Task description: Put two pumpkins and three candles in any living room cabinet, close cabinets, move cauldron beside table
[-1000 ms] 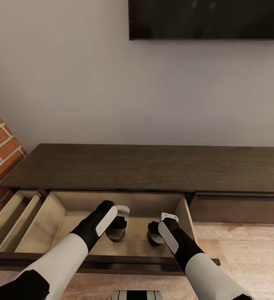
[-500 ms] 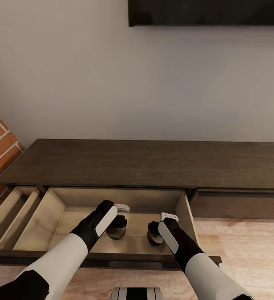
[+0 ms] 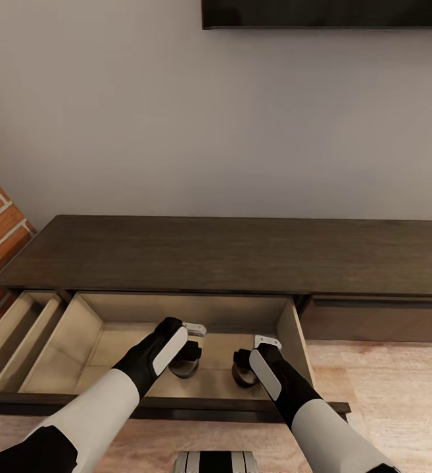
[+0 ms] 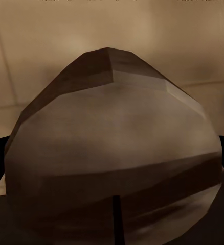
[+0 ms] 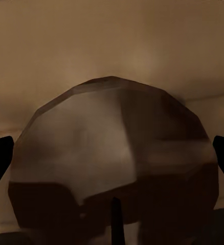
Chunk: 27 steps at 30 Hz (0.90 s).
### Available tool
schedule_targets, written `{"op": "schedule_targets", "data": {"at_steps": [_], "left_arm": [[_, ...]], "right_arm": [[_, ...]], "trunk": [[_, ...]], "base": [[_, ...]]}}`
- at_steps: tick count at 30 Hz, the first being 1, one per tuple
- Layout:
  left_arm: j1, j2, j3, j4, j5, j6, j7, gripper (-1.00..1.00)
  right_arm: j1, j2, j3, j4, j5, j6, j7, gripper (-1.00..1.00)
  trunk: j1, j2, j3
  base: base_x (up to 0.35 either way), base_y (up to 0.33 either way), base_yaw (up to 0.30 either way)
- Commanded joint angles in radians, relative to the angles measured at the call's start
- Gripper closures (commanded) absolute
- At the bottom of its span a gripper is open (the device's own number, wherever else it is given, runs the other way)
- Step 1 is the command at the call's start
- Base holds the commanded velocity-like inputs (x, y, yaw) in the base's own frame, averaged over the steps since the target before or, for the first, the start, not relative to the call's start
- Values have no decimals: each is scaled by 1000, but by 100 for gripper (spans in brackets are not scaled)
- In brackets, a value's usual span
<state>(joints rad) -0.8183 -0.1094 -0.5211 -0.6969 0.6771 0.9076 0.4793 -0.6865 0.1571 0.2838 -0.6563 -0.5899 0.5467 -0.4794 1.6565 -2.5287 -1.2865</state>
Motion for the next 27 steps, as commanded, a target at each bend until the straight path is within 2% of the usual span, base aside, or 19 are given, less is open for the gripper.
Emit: {"op": "schedule_targets", "data": {"at_steps": [1,8,13,21,25,27], "left_arm": [[-1,0,-4,-1,10,1,10,100],[-1,0,-5,-1,10,1,9,100],[-1,0,-5,-1,10,1,9,100],[-1,0,-5,-1,10,1,7,100],[-1,0,-6,-1,10,0,7,100],[-1,0,-6,-1,10,-5,6,100]], "right_arm": [[-1,-1,5,-1,-10,1,-10,100],[-1,-1,5,-1,-10,1,-10,100],[-1,-1,5,-2,-11,1,-10,100],[-1,-1,5,-2,-10,1,-10,100],[-1,-1,5,-2,-10,1,-10,100],[-1,-1,5,-2,-11,1,-10,100]], "trunk": [[0,0,-1],[0,0,-1],[2,-2,-20],[2,-2,-20],[4,-3,-36],[4,-3,-36]], "base": [[0,0,0],[0,0,0],[0,0,0],[0,0,0],[0,0,0],[0,0,0]]}}
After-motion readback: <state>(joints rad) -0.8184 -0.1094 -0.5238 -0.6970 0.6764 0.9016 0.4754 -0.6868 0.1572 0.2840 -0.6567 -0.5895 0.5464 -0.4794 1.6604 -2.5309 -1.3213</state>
